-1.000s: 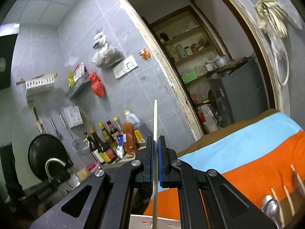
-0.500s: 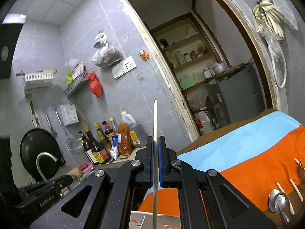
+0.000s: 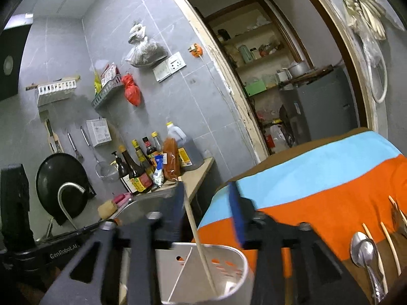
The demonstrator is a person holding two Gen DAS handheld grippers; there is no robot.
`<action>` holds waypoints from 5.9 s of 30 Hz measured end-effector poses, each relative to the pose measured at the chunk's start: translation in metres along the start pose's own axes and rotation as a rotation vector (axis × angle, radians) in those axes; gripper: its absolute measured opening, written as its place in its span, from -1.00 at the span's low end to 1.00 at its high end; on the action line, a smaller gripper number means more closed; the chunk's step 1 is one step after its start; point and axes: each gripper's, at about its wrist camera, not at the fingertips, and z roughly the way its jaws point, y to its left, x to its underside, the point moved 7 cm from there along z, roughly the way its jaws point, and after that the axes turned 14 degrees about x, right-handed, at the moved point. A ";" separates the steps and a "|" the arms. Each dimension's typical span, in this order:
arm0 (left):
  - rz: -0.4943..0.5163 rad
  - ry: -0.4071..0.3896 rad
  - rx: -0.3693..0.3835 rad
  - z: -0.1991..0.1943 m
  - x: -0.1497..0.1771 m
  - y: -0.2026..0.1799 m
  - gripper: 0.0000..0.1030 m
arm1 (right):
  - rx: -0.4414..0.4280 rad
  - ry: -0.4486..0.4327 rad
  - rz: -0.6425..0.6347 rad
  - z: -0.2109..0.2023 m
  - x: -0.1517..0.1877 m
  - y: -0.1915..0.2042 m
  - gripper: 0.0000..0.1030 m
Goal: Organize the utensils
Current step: 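Lift the chopstick with the right tool and drop it into the white caddy, then move the open right tool back over the utensil row, then close the right tool on the gold spoon's handle, then carry the gold spoon with the right tool and release it into the caddy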
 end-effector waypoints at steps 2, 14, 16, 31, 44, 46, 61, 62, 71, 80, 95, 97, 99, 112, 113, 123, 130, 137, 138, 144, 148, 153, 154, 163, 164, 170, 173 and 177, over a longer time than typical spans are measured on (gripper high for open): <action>-0.001 0.006 0.010 -0.002 0.002 -0.004 -0.83 | 0.009 -0.002 -0.003 -0.005 -0.003 -0.006 -0.32; -0.030 -0.073 0.110 -0.017 -0.008 -0.045 -0.10 | 0.130 -0.046 -0.046 -0.058 -0.055 -0.070 0.29; -0.016 -0.082 0.124 -0.018 -0.010 -0.057 -0.02 | 0.158 -0.059 -0.058 -0.069 -0.065 -0.082 0.38; 0.111 -0.207 0.212 -0.015 -0.015 -0.178 0.76 | 0.321 -0.139 -0.198 -0.128 -0.118 -0.157 0.88; 0.149 -0.134 0.161 0.029 0.021 -0.244 0.85 | 0.323 -0.009 -0.202 -0.107 -0.123 -0.248 0.90; 0.137 -0.093 0.157 0.042 0.030 -0.248 0.85 | 0.315 0.021 -0.200 -0.097 -0.118 -0.260 0.90; 0.021 0.114 0.108 0.131 0.084 -0.232 0.84 | 0.275 0.322 -0.207 0.006 -0.027 -0.311 0.63; 0.012 0.124 0.109 0.135 0.087 -0.231 0.81 | 0.272 0.342 -0.212 0.010 -0.020 -0.312 0.54; -0.062 0.249 0.125 0.177 0.107 -0.220 0.18 | 0.247 0.499 -0.261 0.045 0.037 -0.312 0.08; -0.091 0.331 0.187 0.201 0.121 -0.221 -0.35 | 0.208 0.524 -0.350 0.049 0.047 -0.297 0.08; -0.098 0.419 0.239 0.215 0.125 -0.225 -0.83 | 0.247 0.567 -0.441 0.055 0.043 -0.298 -0.13; -0.113 0.416 0.241 0.211 0.125 -0.223 -0.85 | 0.250 0.574 -0.441 0.055 0.041 -0.299 -0.19; -0.121 0.412 0.239 0.207 0.126 -0.221 -0.86 | 0.245 0.581 -0.425 0.055 0.040 -0.300 -0.30; -0.140 0.465 0.269 0.214 0.127 -0.216 -0.83 | 0.180 0.690 -0.382 0.084 0.044 -0.297 -0.42; -0.140 0.467 0.269 0.215 0.127 -0.217 -0.83 | 0.186 0.699 -0.384 0.084 0.045 -0.297 -0.45; -0.133 0.429 0.258 0.199 0.122 -0.219 -0.92 | 0.201 0.795 -0.248 0.070 0.052 -0.308 -0.89; -0.095 0.373 0.257 0.174 0.108 -0.223 -0.95 | 0.172 0.782 -0.044 0.044 0.056 -0.318 -0.91; -0.055 0.310 0.241 0.147 0.099 -0.227 -0.96 | 0.188 0.695 -0.002 0.010 0.053 -0.316 -0.93; -0.054 0.296 0.239 0.143 0.097 -0.227 -0.96 | 0.191 0.676 -0.005 0.004 0.049 -0.317 -0.96; 0.013 0.206 0.218 0.118 0.083 -0.231 -0.96 | 0.200 0.571 -0.008 -0.024 0.030 -0.304 -0.97; 0.052 0.163 0.217 0.102 0.073 -0.233 -0.97 | 0.219 0.509 -0.006 -0.041 0.017 -0.296 -0.97; 0.095 0.130 0.232 0.087 0.066 -0.234 -0.97 | 0.271 0.404 -0.014 -0.065 -0.003 -0.284 -0.97; 0.102 0.122 0.236 0.084 0.064 -0.233 -0.96 | 0.278 0.390 -0.015 -0.067 -0.007 -0.283 -0.97; 0.140 0.025 0.254 0.041 0.035 -0.218 -0.97 | 0.310 0.207 -0.051 -0.103 -0.054 -0.245 -0.97; 0.139 0.017 0.258 0.036 0.031 -0.215 -0.96 | 0.303 0.190 -0.053 -0.105 -0.060 -0.237 -0.97; 0.129 -0.049 0.244 -0.002 0.002 -0.186 -0.96 | 0.222 0.113 -0.080 -0.107 -0.086 -0.175 -0.97; 0.121 -0.082 0.213 -0.020 -0.013 -0.165 -0.96 | 0.176 0.086 -0.106 -0.104 -0.092 -0.140 -0.97; 0.100 -0.136 0.162 -0.046 -0.030 -0.132 -0.97 | 0.109 0.048 -0.142 -0.100 -0.098 -0.092 -0.97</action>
